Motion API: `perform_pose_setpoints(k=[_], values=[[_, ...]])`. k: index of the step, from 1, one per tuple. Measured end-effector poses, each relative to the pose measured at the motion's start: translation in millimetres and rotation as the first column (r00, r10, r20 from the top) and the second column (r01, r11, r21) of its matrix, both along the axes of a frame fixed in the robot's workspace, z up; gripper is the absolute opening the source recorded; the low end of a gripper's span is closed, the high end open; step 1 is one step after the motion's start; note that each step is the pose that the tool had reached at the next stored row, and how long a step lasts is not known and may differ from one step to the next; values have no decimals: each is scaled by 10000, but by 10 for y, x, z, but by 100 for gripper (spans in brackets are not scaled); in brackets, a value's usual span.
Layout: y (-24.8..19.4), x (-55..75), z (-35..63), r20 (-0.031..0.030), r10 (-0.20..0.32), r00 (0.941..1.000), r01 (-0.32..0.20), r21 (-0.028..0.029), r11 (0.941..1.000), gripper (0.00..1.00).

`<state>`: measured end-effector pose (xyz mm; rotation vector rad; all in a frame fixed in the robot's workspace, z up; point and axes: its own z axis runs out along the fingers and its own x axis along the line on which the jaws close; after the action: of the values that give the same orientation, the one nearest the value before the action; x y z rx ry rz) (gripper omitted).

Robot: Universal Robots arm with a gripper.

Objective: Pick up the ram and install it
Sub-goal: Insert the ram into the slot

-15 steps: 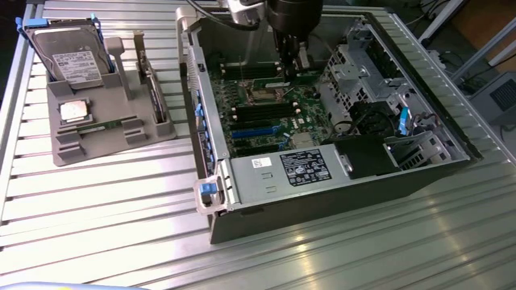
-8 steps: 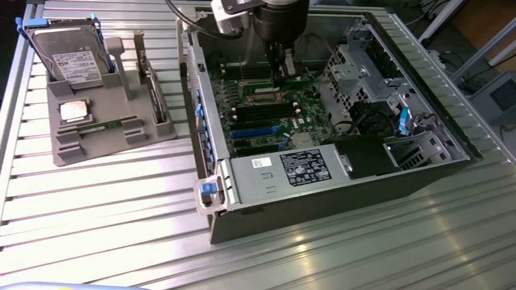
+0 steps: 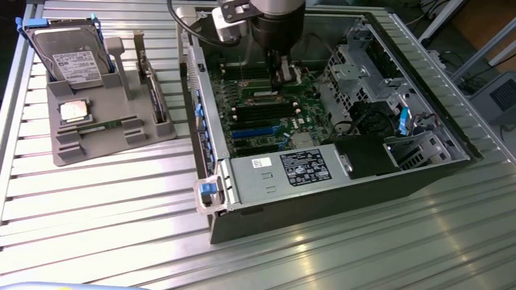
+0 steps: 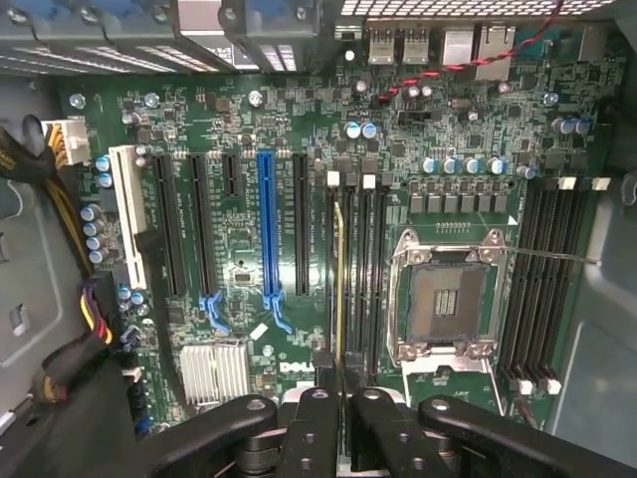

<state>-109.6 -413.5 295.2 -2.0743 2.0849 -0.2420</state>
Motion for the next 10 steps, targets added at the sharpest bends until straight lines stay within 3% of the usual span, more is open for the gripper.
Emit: perform_pose_setpoints(k=[7, 10], values=[[29, 69, -77, 1, 233, 9997, -233, 0, 9997, 12], [35, 69, -157, 1, 234, 9997, -234, 2, 9997, 12]])
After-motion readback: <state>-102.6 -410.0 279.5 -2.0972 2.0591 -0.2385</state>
